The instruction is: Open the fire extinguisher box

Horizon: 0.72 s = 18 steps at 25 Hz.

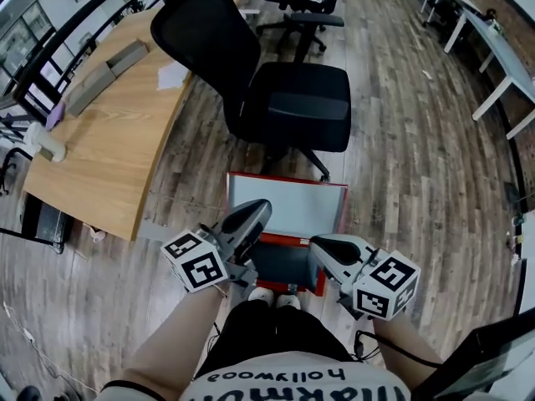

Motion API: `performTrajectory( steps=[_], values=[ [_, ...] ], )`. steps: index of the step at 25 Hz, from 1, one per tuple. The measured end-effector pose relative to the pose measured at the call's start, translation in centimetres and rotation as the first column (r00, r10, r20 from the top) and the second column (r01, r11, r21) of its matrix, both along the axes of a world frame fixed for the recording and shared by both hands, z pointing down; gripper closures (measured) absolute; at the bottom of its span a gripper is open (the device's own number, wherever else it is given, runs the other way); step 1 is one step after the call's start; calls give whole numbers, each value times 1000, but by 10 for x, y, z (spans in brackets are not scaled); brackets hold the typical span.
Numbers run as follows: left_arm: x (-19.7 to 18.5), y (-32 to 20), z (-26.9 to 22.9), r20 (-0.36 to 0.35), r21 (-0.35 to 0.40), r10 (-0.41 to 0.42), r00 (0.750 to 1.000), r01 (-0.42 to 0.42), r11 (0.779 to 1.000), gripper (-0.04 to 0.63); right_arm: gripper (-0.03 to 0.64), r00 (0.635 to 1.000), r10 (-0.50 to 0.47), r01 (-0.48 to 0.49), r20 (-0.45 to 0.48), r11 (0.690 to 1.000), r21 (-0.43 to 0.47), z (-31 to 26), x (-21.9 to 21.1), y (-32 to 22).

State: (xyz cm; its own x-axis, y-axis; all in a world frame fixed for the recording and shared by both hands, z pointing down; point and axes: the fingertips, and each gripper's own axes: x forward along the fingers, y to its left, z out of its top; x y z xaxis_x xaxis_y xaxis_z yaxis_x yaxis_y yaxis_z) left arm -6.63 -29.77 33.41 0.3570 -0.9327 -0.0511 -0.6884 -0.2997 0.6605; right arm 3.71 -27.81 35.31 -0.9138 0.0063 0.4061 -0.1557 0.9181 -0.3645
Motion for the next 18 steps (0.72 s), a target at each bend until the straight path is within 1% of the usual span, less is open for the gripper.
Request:
performTrajectory(
  steps=[2, 4, 7, 9, 12, 15, 18],
  values=[
    [5, 6, -15, 71, 4, -25, 997, 25, 1000, 591, 604, 1000, 1, -1, 4, 1000, 16, -7, -2, 4],
    [13, 12, -31, 114, 13, -40, 993, 39, 999, 590, 604, 1000, 3, -3, -6, 999, 39, -11, -4, 8],
    [30, 23, -46, 195, -9, -21, 980, 24, 1000, 589, 604, 999, -9, 11, -32, 997, 72, -16, -8, 18],
    [36, 32, -56, 233, -9, -31, 972, 33, 999, 589, 604, 999, -26, 29, -40, 996, 87, -22, -11, 28],
    [41, 47, -73, 218, 24, -38, 975, 34, 999, 589, 604, 999, -33, 36, -32, 993, 112, -35, -17, 43],
    [43, 56, -81, 215, 31, -21, 976, 15, 999, 590, 604, 1000, -13, 13, -1, 990, 138, -50, -29, 53],
    [44, 69, -89, 226, 38, 13, 974, -22, 999, 591, 604, 999, 8, -12, 32, 990, 138, -61, -39, 70]
  ],
)
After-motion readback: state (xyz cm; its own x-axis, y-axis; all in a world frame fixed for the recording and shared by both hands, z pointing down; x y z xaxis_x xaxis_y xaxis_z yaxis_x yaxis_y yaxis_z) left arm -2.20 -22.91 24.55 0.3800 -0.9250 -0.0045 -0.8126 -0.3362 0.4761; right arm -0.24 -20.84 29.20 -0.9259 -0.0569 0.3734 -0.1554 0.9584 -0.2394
